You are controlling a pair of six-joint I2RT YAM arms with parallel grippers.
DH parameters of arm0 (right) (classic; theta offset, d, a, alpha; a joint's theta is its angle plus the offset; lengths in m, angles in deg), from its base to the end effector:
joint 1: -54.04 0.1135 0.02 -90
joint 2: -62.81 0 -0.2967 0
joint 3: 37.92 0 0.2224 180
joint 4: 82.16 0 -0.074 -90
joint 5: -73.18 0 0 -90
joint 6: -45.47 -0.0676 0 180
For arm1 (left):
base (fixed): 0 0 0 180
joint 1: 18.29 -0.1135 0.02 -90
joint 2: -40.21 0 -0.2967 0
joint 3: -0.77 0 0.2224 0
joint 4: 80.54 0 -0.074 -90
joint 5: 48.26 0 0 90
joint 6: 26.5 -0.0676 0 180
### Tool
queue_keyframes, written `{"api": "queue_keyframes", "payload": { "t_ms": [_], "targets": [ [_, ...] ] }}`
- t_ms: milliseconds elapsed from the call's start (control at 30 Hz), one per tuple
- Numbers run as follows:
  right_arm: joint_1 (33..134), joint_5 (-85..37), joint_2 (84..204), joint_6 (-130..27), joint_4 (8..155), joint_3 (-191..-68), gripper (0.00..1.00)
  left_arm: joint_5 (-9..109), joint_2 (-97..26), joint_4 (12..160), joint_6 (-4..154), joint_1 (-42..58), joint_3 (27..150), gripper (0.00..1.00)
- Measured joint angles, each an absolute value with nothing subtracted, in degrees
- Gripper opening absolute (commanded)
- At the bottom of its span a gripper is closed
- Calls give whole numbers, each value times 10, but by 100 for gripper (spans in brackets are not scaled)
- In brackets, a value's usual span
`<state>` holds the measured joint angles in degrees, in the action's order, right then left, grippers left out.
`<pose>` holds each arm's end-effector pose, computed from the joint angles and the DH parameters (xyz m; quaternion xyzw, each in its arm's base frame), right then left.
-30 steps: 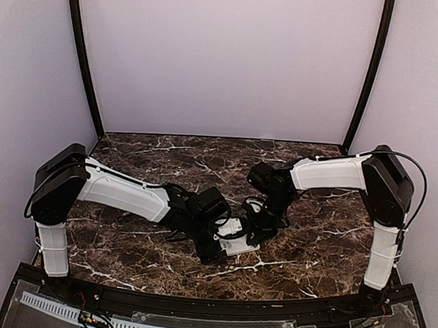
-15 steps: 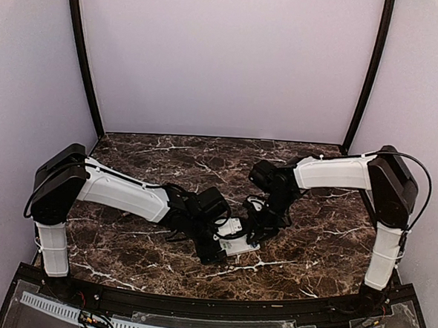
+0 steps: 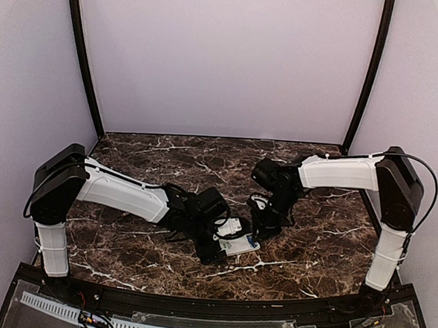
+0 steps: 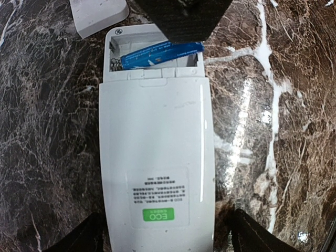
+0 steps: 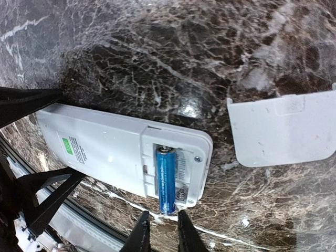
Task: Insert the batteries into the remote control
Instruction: Place the battery in the battery compartment.
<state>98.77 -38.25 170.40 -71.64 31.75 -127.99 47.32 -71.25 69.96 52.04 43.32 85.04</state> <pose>0.2220 0.2547 0.1933 0.1605 -0.9679 -0.1825 0.0646 0.1863 -0.3585 0.1699 0.5809 0.7606 -0.1636 0.2395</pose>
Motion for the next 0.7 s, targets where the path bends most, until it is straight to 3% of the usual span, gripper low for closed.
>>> {"api": "queue_keyframes", "payload": {
  "t_ms": [233,700],
  "targets": [
    [988,-362,1693,-723,319,-1261,1,473,-712,702,520,433,849,83],
    [1002,-357,1695,-727,337,-1250,0,473,-712,703,520,433,848,83]
  ]
}}
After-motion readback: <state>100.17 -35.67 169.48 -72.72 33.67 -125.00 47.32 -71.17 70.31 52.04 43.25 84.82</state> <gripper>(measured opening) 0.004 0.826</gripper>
